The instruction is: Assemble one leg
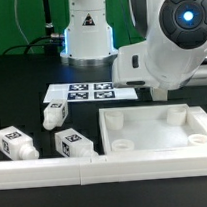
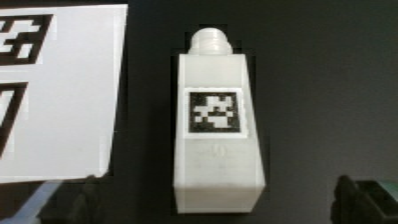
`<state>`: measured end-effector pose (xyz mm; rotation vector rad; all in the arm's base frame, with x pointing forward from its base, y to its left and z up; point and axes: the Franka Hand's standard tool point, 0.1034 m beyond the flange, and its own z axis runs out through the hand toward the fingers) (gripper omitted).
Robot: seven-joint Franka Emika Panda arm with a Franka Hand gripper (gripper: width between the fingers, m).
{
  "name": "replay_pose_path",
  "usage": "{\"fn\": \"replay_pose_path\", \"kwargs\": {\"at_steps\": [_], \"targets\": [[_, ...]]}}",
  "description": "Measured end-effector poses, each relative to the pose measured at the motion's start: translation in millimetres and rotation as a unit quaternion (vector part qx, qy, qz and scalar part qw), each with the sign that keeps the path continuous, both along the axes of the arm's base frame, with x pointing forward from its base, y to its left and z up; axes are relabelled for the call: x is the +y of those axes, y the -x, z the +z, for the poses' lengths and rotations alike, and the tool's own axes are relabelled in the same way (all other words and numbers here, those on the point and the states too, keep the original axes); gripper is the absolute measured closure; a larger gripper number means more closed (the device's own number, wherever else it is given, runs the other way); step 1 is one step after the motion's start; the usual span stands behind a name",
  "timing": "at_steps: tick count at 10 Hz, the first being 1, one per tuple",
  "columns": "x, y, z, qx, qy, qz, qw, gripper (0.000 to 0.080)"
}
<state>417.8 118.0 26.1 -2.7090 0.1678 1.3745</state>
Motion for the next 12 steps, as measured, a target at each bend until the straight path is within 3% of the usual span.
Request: {"fn": "replay_pose_path", "kwargs": {"at_steps": [3, 7, 9, 10, 11, 12], "targets": [[9.9, 12.8, -9.7, 0.018, 0.01, 0.001, 1.0, 0.015], [10.3, 19.3, -18.9, 0.023, 0.011, 0.002, 1.0, 0.015], [9.9, 19.2, -18.9, 0.023, 0.011, 0.002, 1.0, 0.0413], [10.0, 19.2, -18.8, 0.023, 0.011, 0.002, 1.0, 0.0413], [9.9, 19.1, -18.8, 0.023, 0.011, 0.001, 1.0, 0.0513], [9.9, 19.1, -18.8, 0.023, 0.011, 0.001, 1.0, 0.0513]]}}
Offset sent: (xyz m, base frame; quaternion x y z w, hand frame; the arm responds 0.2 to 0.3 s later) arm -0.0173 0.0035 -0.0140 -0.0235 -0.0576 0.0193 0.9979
